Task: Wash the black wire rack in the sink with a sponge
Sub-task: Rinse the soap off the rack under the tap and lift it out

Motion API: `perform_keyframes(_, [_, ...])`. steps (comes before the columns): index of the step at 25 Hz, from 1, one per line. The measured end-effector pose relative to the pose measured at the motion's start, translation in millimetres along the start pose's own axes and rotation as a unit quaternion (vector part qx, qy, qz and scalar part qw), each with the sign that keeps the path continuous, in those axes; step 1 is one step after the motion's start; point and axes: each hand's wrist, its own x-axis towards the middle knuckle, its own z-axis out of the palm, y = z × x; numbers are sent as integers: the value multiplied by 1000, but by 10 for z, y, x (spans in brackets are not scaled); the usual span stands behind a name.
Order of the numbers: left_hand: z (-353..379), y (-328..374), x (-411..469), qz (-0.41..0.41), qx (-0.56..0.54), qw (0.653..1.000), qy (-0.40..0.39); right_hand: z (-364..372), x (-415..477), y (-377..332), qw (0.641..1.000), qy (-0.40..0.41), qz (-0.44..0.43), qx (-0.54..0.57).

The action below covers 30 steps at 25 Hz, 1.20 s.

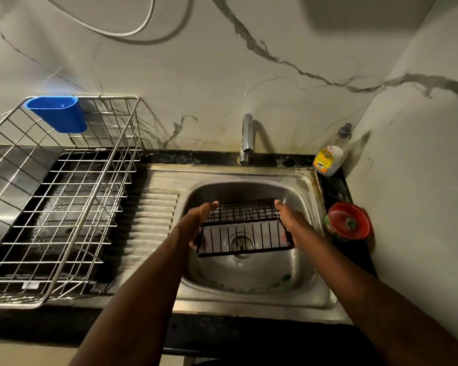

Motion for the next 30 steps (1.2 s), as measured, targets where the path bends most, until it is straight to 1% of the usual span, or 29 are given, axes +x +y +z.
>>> perform_keyframes(1, [-6, -42, 22, -32, -12, 999, -6, 5, 39, 25, 1000, 4, -3, -21])
perform_keyframes(2, [-13, -34, 48, -24, -28, 999, 11, 12, 73, 32, 999, 17, -29, -39])
perform_keyframes(5, [-23, 71, 29, 56, -49, 996, 43, -1, 152, 54, 991, 38, -111, -60])
perform_keyframes(7, [-38, 128, -84, 120, -32, 990, 61, 17, 146, 95, 988, 53, -140, -36])
perform_keyframes(8, [-40, 169, -182, 164, -13, 983, 77, -5, 74, 87, 983, 69, -170, -24])
perform_keyframes(9, [-55, 174, -216, 207, 3, 974, 94, -17, -11, 93, 973, 82, -216, -2])
perform_keyframes(10, [-83, 156, -249, 258, 1, 959, 115, -25, -102, 128, 955, 100, -279, 23])
perform_keyframes(12, [-126, 66, -296, 362, -13, 919, 154, -40, -230, 238, 904, 144, -400, 39])
perform_keyframes(13, [-133, 21, -306, 401, -10, 900, 173, -51, -253, 271, 881, 156, -444, 41])
perform_keyframes(14, [-133, -13, -298, 420, -14, 889, 183, -52, -237, 290, 868, 157, -470, 42])
perform_keyframes(15, [-126, -41, -253, 415, -25, 891, 183, -40, -196, 301, 867, 156, -472, 42])
perform_keyframes(16, [-115, -48, -225, 380, -46, 910, 159, -25, -151, 284, 882, 148, -446, 36])
perform_keyframes(17, [-102, -47, -186, 312, -64, 941, 116, -16, -112, 234, 914, 126, -385, 17])
perform_keyframes(18, [-99, -50, -146, 217, -67, 971, 69, -23, -115, 168, 953, 92, -288, -22])
perform_keyframes(19, [-103, -91, -87, 113, -60, 991, 33, -19, -96, 152, 978, 61, -189, -67])
perform_keyframes(20, [-92, -158, -54, 36, -57, 998, 13, -23, -96, 168, 985, 39, -134, -106])
perform_keyframes(21, [-79, -195, -45, 0, -57, 998, 13, -34, -103, 197, 985, 23, -122, -121])
perform_keyframes(22, [-68, -204, -47, -5, -67, 997, 22, -25, -86, 239, 984, 8, -132, -121])
perform_keyframes(24, [-37, -134, -139, 18, -82, 996, 35, -31, -40, 309, 979, -2, -172, -114])
perform_keyframes(26, [-71, -90, -182, 42, -77, 995, 51, -33, -92, 279, 979, -11, -175, -103])
perform_keyframes(28, [-132, -44, -234, 67, -80, 992, 76, -49, -196, 204, 977, 6, -196, -89])
perform_keyframes(30, [-195, -56, -293, 90, -80, 990, 80, -42, -237, 156, 971, 18, -224, -80])
